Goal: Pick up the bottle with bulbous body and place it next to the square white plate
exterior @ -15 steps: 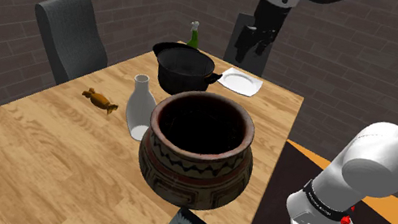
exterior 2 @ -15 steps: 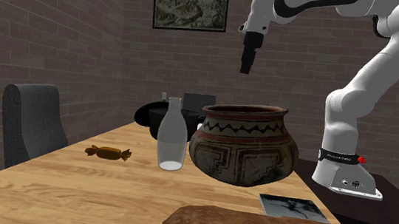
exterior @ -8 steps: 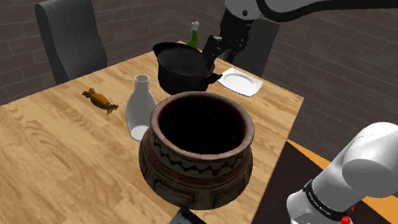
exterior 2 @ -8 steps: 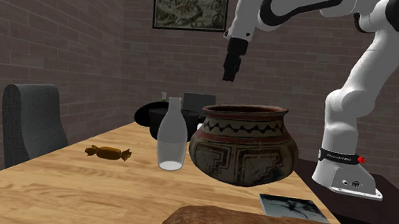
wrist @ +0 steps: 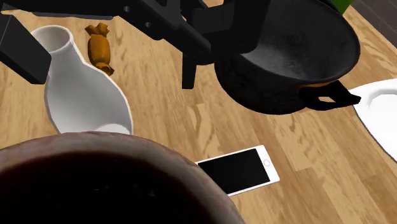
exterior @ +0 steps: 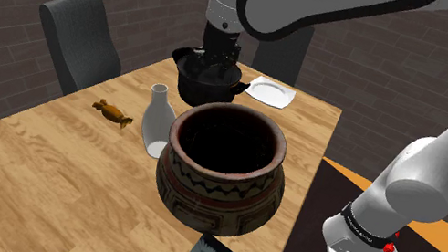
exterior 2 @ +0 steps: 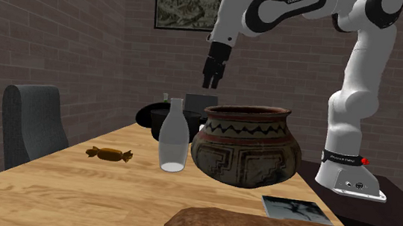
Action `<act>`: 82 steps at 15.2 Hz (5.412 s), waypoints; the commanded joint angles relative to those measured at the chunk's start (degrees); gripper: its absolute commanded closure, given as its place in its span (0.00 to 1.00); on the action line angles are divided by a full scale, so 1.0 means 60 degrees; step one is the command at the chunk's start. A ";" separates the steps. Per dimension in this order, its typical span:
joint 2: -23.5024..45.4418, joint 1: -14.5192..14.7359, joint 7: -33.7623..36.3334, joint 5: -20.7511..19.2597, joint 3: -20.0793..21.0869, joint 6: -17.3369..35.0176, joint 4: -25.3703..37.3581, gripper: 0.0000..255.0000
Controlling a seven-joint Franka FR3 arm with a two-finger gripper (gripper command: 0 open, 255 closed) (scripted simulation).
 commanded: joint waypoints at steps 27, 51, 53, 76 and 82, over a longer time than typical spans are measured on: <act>0.3953 0.0641 0.2316 -0.2217 0.0532 0.1359 0.2360 1.00; 0.3360 0.0577 0.1791 -0.1647 0.0686 -0.0594 0.3825 1.00; 0.3330 0.0581 0.1748 -0.1610 0.0696 -0.0838 0.4045 1.00; 0.3741 0.0876 0.1492 -0.1694 0.0806 -0.3944 0.7526 1.00; 0.4160 0.1110 0.1480 -0.1913 0.0838 -0.4923 0.8880 1.00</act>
